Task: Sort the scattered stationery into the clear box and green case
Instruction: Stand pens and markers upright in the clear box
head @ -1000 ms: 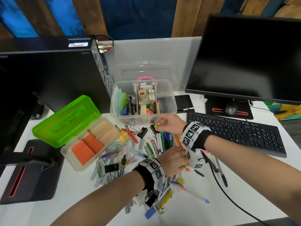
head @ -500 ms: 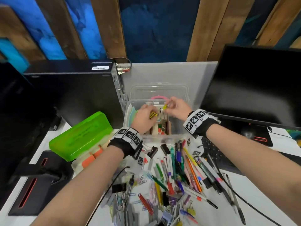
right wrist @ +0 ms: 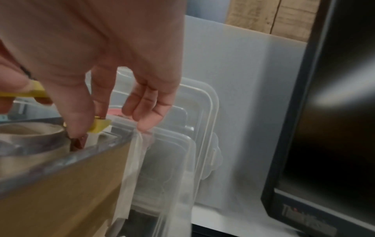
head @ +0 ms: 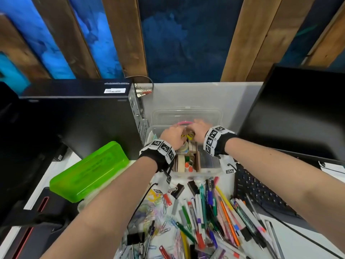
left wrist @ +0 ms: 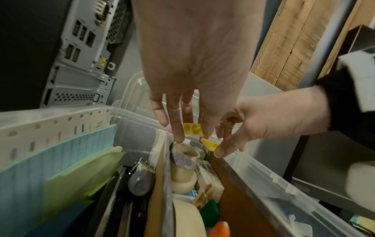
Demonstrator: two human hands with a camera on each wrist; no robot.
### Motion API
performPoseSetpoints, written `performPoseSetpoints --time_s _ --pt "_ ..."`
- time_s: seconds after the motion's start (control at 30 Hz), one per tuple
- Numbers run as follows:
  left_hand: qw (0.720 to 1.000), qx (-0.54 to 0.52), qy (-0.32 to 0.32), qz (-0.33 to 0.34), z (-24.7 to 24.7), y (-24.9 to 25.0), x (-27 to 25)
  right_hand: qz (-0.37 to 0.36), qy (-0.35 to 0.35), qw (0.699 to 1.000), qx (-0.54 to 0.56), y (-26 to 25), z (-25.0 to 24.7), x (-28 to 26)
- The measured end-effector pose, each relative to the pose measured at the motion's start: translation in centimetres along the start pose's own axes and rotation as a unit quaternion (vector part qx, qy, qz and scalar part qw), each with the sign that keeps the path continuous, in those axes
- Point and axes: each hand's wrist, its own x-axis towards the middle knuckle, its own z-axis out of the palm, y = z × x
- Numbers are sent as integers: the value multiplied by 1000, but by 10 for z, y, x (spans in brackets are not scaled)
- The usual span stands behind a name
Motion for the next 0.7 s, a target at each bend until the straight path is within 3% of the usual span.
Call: performPoseSetpoints --time_s 0.53,0.7 --pt "999 -35 -2 -19 -1 -15 3 -1 -68 997 -25 9 9 13" --pt "999 -40 1 -25 -4 -14 3 -6 -41 999 -20 8 18 13"
